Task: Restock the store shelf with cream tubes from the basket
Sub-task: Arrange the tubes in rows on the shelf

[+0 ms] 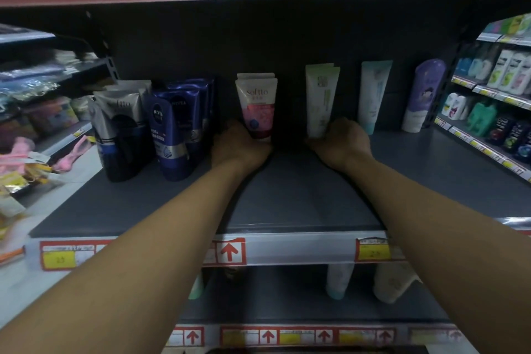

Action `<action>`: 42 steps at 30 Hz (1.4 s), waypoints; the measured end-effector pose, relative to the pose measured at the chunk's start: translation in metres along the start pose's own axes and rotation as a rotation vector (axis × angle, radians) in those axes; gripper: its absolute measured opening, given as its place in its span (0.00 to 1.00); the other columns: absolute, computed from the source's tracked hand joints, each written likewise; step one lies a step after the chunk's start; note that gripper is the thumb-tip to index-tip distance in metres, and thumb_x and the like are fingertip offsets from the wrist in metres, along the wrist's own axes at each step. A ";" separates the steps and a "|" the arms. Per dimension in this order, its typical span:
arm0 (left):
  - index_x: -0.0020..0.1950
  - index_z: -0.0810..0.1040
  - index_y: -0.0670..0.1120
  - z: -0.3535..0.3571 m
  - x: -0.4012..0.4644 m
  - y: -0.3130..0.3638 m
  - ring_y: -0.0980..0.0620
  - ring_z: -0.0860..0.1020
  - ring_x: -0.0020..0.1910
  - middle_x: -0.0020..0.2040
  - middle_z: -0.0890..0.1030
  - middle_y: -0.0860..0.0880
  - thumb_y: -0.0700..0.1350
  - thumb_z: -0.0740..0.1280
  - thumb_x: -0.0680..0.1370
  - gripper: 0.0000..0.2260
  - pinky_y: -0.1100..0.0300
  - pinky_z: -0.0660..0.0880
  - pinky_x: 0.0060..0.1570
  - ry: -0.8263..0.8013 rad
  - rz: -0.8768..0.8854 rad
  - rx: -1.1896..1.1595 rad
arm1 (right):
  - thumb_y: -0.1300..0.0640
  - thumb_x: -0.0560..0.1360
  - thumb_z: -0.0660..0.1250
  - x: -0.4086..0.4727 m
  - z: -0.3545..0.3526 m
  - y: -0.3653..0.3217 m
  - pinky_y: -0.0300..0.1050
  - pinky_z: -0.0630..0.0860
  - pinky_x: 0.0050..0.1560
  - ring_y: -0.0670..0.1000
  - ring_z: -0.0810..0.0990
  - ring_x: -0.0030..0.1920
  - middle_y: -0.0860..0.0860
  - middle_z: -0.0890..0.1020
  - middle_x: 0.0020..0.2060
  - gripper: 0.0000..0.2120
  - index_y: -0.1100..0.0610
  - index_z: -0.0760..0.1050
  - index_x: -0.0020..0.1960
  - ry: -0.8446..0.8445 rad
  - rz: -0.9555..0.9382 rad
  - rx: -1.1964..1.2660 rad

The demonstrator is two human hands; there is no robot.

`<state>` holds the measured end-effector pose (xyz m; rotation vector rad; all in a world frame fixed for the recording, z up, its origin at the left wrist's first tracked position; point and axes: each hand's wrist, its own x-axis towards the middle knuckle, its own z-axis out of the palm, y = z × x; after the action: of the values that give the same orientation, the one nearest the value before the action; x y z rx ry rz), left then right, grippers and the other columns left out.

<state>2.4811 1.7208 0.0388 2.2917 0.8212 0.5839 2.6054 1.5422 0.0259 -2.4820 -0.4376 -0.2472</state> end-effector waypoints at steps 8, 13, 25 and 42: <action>0.72 0.70 0.40 -0.013 -0.016 0.000 0.34 0.75 0.69 0.69 0.76 0.37 0.66 0.71 0.73 0.39 0.45 0.75 0.67 -0.025 0.069 0.159 | 0.44 0.79 0.66 -0.031 -0.022 -0.003 0.47 0.71 0.47 0.62 0.78 0.57 0.59 0.78 0.56 0.21 0.62 0.76 0.59 -0.049 -0.137 -0.130; 0.73 0.71 0.40 -0.032 -0.042 0.006 0.34 0.75 0.69 0.70 0.76 0.37 0.60 0.66 0.81 0.29 0.46 0.73 0.68 -0.098 0.176 0.242 | 0.41 0.76 0.56 -0.064 -0.039 0.003 0.48 0.73 0.46 0.60 0.78 0.49 0.55 0.78 0.47 0.17 0.53 0.74 0.49 -0.066 -0.253 -0.090; 0.64 0.77 0.48 -0.090 -0.128 0.026 0.42 0.80 0.59 0.60 0.81 0.45 0.52 0.70 0.78 0.17 0.47 0.80 0.57 -0.133 0.311 0.226 | 0.44 0.76 0.64 -0.145 -0.106 -0.013 0.48 0.77 0.46 0.57 0.80 0.50 0.54 0.80 0.48 0.15 0.54 0.79 0.54 -0.021 -0.283 -0.066; 0.59 0.76 0.54 -0.122 -0.238 -0.009 0.53 0.79 0.52 0.55 0.80 0.53 0.51 0.70 0.78 0.10 0.58 0.75 0.46 -0.187 0.345 0.172 | 0.51 0.78 0.67 -0.268 -0.120 -0.002 0.50 0.78 0.55 0.50 0.78 0.53 0.47 0.78 0.51 0.09 0.51 0.78 0.57 0.023 -0.329 0.028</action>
<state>2.2384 1.6145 0.0735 2.6231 0.4017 0.4496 2.3469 1.4050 0.0502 -2.3678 -0.8348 -0.3974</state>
